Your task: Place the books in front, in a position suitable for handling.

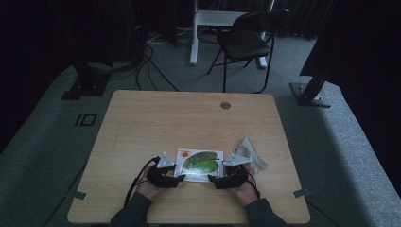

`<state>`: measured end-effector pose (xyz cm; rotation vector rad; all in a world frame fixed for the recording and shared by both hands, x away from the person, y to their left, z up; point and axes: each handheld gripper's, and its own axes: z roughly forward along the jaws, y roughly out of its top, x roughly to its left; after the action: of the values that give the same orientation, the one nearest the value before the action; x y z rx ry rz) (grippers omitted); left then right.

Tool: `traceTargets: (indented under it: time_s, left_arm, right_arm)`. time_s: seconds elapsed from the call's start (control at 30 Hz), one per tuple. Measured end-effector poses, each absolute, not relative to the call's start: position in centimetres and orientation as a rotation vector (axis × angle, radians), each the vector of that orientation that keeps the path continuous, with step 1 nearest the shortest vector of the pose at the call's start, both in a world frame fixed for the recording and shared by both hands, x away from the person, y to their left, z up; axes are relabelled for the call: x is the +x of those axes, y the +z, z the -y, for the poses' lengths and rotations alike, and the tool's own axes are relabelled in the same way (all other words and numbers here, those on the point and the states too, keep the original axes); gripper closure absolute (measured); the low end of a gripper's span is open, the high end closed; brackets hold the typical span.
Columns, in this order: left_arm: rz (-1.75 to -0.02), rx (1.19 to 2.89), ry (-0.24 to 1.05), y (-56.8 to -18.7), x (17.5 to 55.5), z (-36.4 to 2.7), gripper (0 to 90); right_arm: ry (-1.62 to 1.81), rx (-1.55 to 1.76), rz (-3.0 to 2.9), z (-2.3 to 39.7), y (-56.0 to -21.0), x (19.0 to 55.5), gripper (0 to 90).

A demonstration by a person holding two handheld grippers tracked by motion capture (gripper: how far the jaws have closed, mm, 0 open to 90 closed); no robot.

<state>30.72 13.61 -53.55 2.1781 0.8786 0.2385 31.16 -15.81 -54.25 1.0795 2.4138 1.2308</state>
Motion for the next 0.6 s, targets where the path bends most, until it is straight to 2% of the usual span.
traceTargets:
  time_s: [0.6]
  left_arm:
    - [-0.877,2.179,0.238,-53.55,29.77,-13.83,40.3]
  right_arm:
    - [1.242,1.061,-2.419,15.64,-54.32,31.20,10.9]
